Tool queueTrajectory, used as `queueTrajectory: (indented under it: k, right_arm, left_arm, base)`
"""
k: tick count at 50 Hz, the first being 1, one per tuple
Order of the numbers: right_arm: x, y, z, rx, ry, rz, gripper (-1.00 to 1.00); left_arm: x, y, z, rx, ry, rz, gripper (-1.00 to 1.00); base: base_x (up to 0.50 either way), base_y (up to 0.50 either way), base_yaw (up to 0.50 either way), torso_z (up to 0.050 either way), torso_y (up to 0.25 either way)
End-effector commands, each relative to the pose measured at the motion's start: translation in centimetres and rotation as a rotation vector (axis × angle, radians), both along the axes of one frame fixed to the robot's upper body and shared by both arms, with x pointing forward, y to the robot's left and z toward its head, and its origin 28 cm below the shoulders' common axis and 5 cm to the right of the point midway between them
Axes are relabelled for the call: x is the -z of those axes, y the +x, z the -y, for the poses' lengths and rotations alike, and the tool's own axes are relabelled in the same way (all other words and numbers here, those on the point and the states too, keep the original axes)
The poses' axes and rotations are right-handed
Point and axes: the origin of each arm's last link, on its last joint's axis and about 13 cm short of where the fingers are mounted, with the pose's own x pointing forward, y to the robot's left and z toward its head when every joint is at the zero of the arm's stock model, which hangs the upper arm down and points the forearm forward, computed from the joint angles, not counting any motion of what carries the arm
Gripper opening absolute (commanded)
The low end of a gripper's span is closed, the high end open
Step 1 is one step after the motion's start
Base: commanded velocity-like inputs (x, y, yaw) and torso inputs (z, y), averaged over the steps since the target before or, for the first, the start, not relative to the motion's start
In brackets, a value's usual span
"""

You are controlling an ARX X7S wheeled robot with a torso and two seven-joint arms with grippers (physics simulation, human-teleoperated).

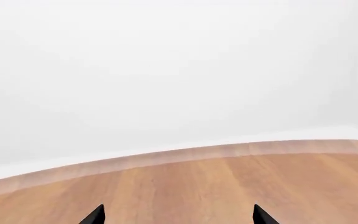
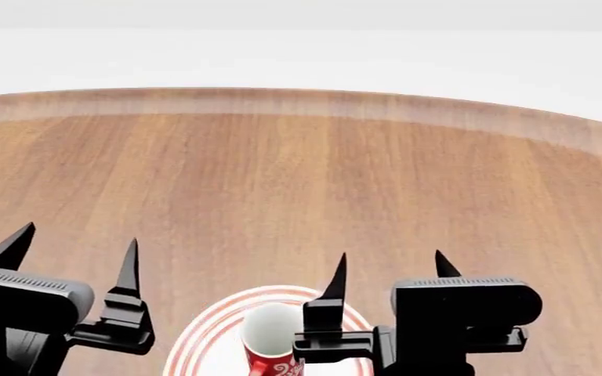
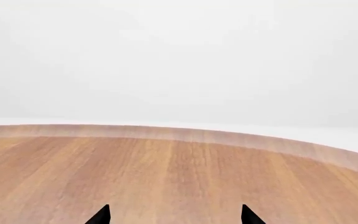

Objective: Pick up the red mug and put it on the plate

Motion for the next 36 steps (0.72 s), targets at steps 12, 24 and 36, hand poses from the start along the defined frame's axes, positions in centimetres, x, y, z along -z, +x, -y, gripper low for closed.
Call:
queueTrajectory:
  k: [12,24,36]
  right_arm:
    - [-1.7,-1.9,0.0,-0.009,0.053,0.25,1.0]
    - [-2.1,-2.3,0.1,-0.005,0.058,0.295,1.0]
    - [-2.4,-2.6,0.1,0.001,0.051,0.325,1.0]
  left_arm:
    - [-1.5,-1.4,0.2,-0.022,0.038,0.197,1.0]
    - [-1.9,-1.9,0.2,-0.021,0.046,0.234,1.0]
    - [-2.2,-2.2,0.2,-0.024,0.046,0.251,1.0]
  base:
    - [0.0,0.0,0.0,0.0,0.0]
    - [0.0,0.0,0.0,0.0,0.0]
    - [0.0,0.0,0.0,0.0,0.0]
